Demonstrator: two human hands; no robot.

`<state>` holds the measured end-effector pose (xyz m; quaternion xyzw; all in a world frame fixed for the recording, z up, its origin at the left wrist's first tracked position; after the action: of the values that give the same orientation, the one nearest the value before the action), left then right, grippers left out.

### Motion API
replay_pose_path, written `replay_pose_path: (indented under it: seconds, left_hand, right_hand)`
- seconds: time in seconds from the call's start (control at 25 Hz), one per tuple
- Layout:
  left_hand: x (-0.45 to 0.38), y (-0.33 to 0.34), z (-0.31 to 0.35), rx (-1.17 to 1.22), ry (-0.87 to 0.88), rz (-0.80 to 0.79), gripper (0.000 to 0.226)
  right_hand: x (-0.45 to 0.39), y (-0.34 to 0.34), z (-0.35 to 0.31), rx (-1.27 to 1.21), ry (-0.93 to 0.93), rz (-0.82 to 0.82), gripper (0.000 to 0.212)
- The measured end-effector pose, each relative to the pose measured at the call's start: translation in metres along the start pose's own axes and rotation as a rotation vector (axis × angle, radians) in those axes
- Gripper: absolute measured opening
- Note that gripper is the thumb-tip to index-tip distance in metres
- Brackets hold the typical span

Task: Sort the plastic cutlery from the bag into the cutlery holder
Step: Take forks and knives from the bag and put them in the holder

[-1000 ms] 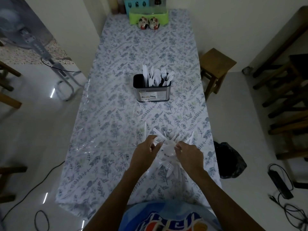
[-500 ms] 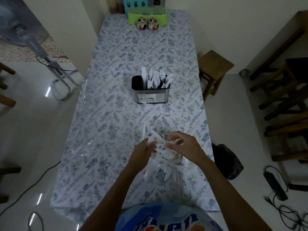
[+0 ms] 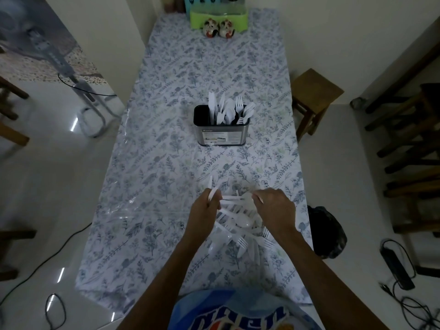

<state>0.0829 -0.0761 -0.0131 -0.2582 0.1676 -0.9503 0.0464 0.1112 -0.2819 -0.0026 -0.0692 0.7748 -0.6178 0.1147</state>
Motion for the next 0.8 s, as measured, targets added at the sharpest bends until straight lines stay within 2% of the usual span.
replay_pose_path:
  seconds: [0.12, 0.2, 0.24, 0.32, 0.4, 0.44, 0.52, 0.6, 0.64, 0.72, 0.8]
  left_hand:
    - [0.004, 0.003, 0.038, -0.336, 0.286, 0.171, 0.020]
    - [0.005, 0.010, 0.050, -0.443, 0.397, 0.189, 0.018]
    - [0.003, 0.013, 0.048, -0.393, 0.348, 0.136, 0.019]
    - [0.000, 0.021, 0.029, -0.120, 0.092, -0.070, 0.028]
    - [0.003, 0.029, -0.002, 0.212, -0.190, -0.242, 0.047]
    - [0.006, 0.030, -0.017, 0.351, -0.305, -0.287, 0.053]
    - [0.010, 0.030, -0.041, 0.592, -0.472, -0.346, 0.060]
    - [0.012, 0.026, -0.052, 0.694, -0.504, -0.366, 0.057]
    - [0.011, 0.021, -0.053, 0.674, -0.464, -0.353, 0.051]
    - [0.011, 0.009, -0.053, 0.557, -0.375, -0.269, 0.038]
    - [0.010, 0.001, -0.050, 0.439, -0.303, -0.169, 0.038]
  right_hand:
    - [0.001, -0.039, -0.022, -0.008, -0.271, 0.244, 0.007]
    - [0.001, -0.051, -0.039, -0.075, -0.420, 0.284, 0.007]
    - [0.000, -0.054, -0.047, -0.125, -0.463, 0.272, 0.009]
    - [-0.004, -0.054, -0.052, -0.346, -0.427, 0.223, 0.016]
    - [-0.009, -0.035, -0.036, -0.685, -0.165, 0.109, 0.026]
    - [-0.006, -0.018, -0.028, -0.718, -0.057, 0.049, 0.032]
    - [0.005, 0.024, -0.017, -0.452, 0.027, -0.176, 0.039]
    - [0.026, 0.065, -0.012, -0.232, 0.036, -0.425, 0.039]
    - [0.032, 0.074, -0.010, -0.227, 0.051, -0.451, 0.034]
    - [0.034, 0.071, -0.009, -0.267, 0.083, -0.389, 0.020]
    - [0.030, 0.054, -0.011, -0.206, 0.033, -0.278, 0.018]
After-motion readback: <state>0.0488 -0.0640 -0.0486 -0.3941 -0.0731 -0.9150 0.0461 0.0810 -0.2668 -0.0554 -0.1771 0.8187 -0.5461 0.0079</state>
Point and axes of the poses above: each hand's wrist, its own x-axis away from the middle knuckle, its own y-axis out of the palm, z = x × y, the point moved 9 cm from there along -x, towards the middle knuckle, and after that the axes turned 12 degrees about -y, right-handed, at the moved point
